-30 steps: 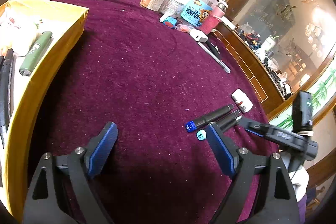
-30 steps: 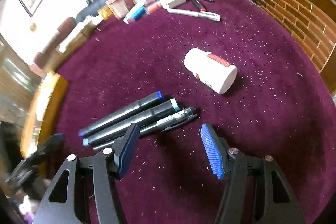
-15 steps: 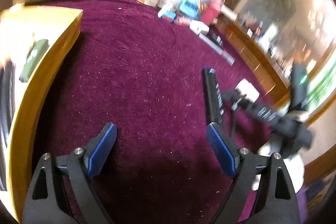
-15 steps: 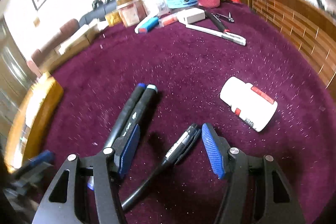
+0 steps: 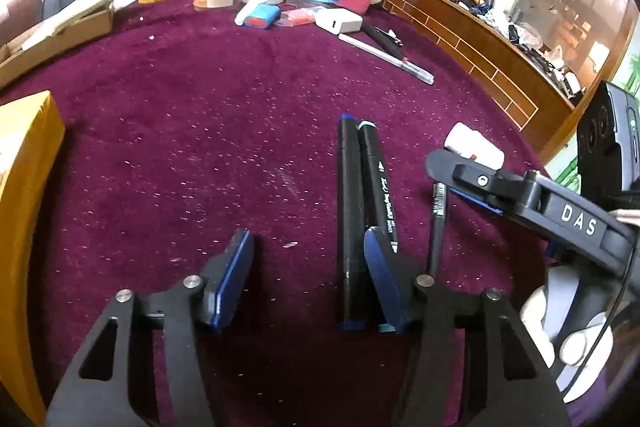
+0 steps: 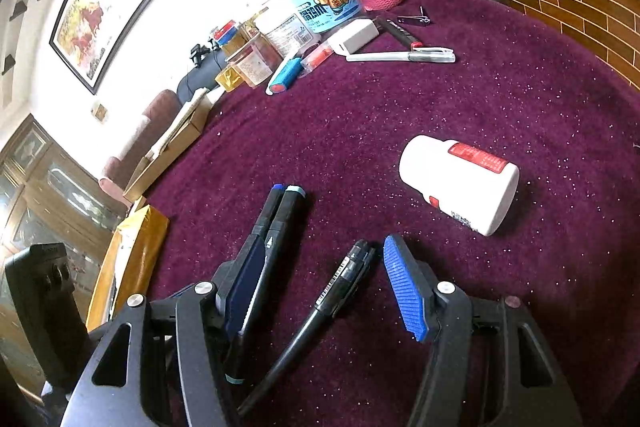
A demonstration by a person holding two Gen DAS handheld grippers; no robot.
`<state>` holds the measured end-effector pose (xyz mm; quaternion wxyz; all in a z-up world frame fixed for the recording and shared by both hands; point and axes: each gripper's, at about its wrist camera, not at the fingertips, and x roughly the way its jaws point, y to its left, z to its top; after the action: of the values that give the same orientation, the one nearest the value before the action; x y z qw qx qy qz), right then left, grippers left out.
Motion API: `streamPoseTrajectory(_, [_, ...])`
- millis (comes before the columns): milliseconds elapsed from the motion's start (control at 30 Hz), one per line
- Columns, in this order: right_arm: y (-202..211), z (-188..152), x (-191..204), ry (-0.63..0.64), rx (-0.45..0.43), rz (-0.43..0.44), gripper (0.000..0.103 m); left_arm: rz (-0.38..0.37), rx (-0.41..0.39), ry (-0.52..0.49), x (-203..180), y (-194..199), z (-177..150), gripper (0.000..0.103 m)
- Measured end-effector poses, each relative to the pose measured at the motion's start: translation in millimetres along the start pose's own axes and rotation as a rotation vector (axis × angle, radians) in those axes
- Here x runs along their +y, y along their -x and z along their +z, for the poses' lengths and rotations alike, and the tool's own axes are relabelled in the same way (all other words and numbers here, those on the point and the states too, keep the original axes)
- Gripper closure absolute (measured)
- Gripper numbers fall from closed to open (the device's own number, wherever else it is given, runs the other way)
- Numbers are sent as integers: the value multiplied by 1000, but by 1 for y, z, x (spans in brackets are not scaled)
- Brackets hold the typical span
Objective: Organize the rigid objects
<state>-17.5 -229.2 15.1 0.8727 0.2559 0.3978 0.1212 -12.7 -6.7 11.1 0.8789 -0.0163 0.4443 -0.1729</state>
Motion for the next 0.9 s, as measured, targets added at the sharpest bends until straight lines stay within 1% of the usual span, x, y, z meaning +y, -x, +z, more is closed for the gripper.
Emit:
streamPoseTrajectory(133, [1,0,-1,-3,-1,4,46,30,-5,-41,-5,2,-1,46])
streamPoseTrajectory(200, [2,-2,-1,-5,-3,6,46,42,20,-64,-12,-5,0,46])
streamPoseTrajectory(267, [2,-1,-2,-8,-4,10,46,104,27,-130,-25,-12,0,45])
streamPoseTrajectory(300, [2,-1,-2,-9,-4,11,46,118,18,-156,-31,-14,1,46])
streamPoseTrajectory(367, [2,-1,-3,-11,-5,14,46,119,5,-151,-30,-18,5,46])
streamPoseTrajectory(400, [2,-1,-4,-13,-5,16,46,114,-2,-139,-27,-18,6,48])
streamPoseTrajectory(433, [2,-1,-4,-15,-6,19,46,115,-11,-134,-24,-17,6,60])
streamPoseTrajectory(467, [2,-1,-5,-16,-6,21,46,122,-20,-126,-20,-14,5,79])
streamPoseTrajectory(533, [2,-1,-6,-18,-6,24,46,87,-10,-84,-6,-7,3,91])
streamPoseTrajectory(567, [2,-1,-6,-19,-7,25,46,60,1,-40,6,-1,0,91])
streamPoseTrajectory(633, [2,-1,-6,-18,-6,26,46,52,16,24,25,12,-8,91])
streamPoseTrajectory(733, [2,-1,-5,-17,-6,27,45,40,20,58,34,21,-18,91])
streamPoseTrajectory(800, [2,-1,-5,-15,-6,28,44,49,21,53,31,17,-15,89])
streamPoseTrajectory(833, [2,-2,-5,-15,-6,28,44,53,14,41,28,14,-12,81])
streamPoseTrajectory(867, [2,-2,-5,-16,-6,29,44,47,2,28,24,10,-10,66])
streamPoseTrajectory(900, [2,-2,-5,-16,-7,29,44,36,4,13,19,6,-8,58])
